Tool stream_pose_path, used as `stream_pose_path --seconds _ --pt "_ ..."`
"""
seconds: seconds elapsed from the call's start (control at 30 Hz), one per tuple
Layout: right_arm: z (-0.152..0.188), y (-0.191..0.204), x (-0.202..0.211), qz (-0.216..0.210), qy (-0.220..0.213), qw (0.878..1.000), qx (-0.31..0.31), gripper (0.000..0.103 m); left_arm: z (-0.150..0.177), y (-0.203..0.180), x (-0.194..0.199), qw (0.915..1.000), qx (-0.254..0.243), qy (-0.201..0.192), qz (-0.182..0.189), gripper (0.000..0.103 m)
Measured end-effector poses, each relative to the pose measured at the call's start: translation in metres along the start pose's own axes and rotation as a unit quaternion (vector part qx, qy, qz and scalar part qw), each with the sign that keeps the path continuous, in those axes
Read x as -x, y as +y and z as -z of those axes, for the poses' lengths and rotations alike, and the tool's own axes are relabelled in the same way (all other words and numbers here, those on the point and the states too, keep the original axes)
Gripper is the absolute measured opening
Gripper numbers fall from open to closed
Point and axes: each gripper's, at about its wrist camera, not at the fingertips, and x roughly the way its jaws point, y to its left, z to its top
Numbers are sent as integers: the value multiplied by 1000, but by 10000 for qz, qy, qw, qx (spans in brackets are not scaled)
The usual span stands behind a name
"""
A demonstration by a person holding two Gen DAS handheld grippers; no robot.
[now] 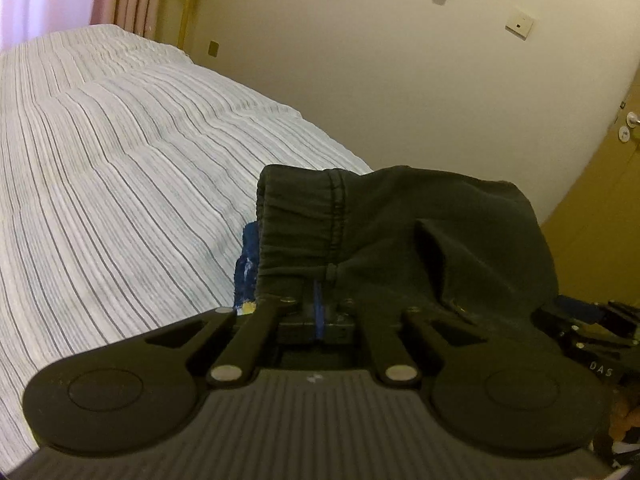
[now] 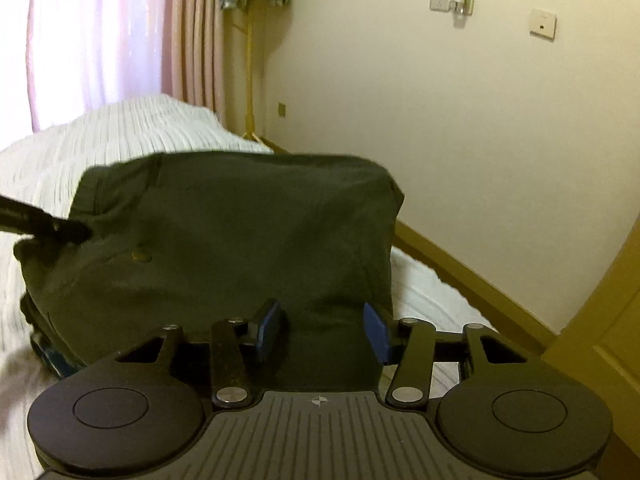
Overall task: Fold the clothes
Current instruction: 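Lower the trousers onto the folded navy garment with both grippers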
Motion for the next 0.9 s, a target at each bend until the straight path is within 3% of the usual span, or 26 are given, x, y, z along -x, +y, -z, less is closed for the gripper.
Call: stream_pose_path --seconds 0.13,0.23,0.37,0.47,0.67,0.9 --pt "-24 -1 11 -122 241 9996 49 50 -15 -5 9 9997 159 181 -60 3" --pt "-44 -23 21 -272 18 9994 -206 50 -39 -14 22 9996 250 25 -98 3" --pt "-80 -35 1 -315 -281 9987 -293 50 -69 -24 17 9996 187 -188 -50 4" --pt "-100 -35 -29 -349 -268 9986 -279 50 -79 -26 -6 9997 111 -108 -164 4" --pt "-104 -37 -96 -313 79 9991 -282 50 -63 -1 -42 9995 257 -172 -105 12" --pt "-100 -39 -126 -417 507 9971 -382 50 -48 8 -56 9987 447 -249 -23 13"
